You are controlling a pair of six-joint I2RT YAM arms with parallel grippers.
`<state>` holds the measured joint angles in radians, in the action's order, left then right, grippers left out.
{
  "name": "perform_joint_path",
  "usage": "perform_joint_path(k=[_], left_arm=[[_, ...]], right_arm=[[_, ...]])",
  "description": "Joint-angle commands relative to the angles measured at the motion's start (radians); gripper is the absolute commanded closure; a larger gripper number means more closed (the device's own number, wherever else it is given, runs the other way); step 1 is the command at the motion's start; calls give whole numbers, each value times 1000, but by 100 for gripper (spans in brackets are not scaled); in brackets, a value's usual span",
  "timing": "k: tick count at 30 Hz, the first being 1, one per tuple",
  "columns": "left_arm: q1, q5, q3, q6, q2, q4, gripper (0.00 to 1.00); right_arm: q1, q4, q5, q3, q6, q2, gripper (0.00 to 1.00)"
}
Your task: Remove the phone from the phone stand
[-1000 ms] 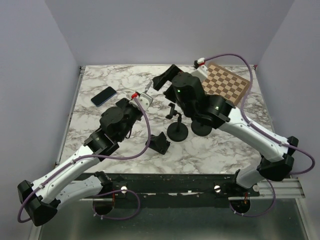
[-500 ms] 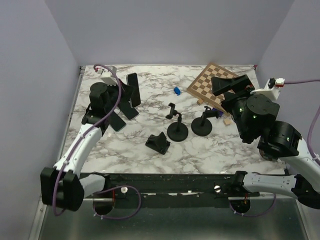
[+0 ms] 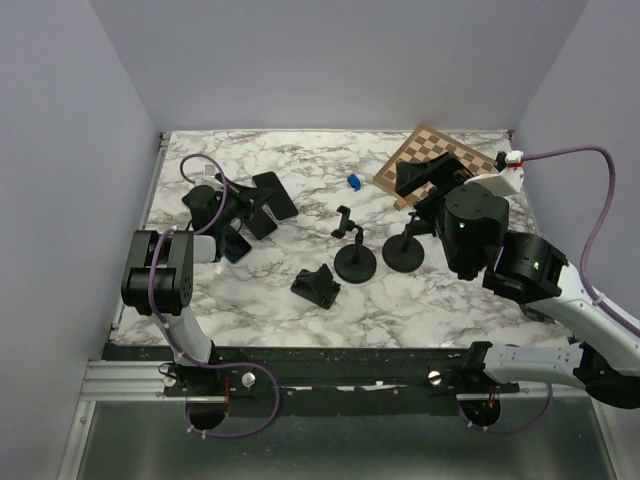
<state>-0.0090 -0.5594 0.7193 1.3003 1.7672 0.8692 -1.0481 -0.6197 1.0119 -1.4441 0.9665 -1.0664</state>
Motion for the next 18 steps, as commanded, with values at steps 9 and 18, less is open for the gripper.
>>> perform_joint_path(k=[9,18], left_arm=[[-39,175,85,4,95,1,94],[-75,216,150,3,156,-162,91]], right_arm=[[-7,0,4,-5,-9,21,3],[-6,-43,31,12,29,66,3]])
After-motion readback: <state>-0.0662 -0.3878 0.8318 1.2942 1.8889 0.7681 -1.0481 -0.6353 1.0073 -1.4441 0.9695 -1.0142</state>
